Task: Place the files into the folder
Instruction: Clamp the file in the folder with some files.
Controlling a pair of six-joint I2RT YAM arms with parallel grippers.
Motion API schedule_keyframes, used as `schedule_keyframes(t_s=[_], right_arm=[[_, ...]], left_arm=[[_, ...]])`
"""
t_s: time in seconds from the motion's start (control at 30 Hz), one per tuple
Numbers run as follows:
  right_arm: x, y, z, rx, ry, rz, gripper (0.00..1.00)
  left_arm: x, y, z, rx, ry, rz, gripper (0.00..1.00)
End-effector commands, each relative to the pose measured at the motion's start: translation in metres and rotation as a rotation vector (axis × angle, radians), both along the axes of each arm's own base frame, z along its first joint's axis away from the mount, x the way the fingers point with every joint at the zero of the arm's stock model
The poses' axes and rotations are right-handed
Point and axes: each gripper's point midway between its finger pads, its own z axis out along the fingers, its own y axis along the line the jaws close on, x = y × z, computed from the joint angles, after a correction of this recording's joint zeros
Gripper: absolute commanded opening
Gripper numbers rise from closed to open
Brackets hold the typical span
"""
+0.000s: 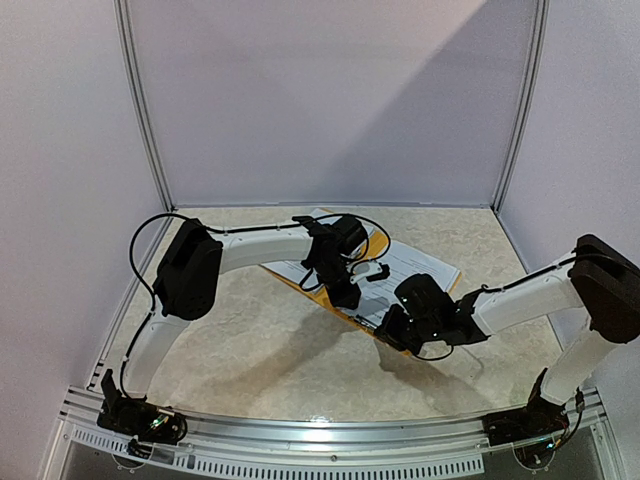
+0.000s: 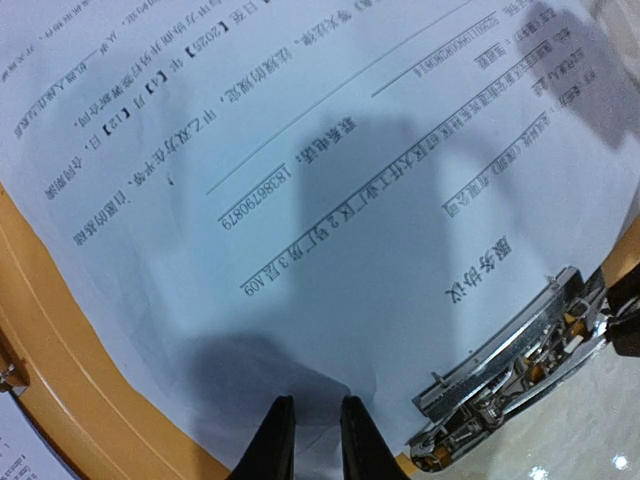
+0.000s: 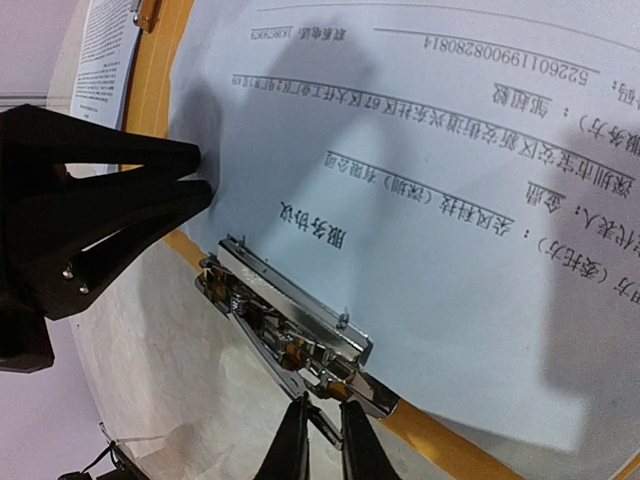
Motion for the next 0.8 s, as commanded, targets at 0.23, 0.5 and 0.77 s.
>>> schedule_keyframes(t_s=[0.23,0.5,0.77], right_arm=[[-0.100,-0.116,-0.102,-0.361,0.372,-0.058,0.04],[-0.103,-0.113,-0.101,-0.139,0.327,-0.173,0.05],[-0.118,-0.123,-0.118,-0.085,0.377,-0.231,0.04]], left_arm=[[-0.038,0.014,-0.026,0.088,0.118,-0.045,0.19],[-0.038,0.012,-0.023,0.077,0.120,-0.047,0.19],[-0.039,0.012,-0.023,0.078,0.123,-0.046,0.19]])
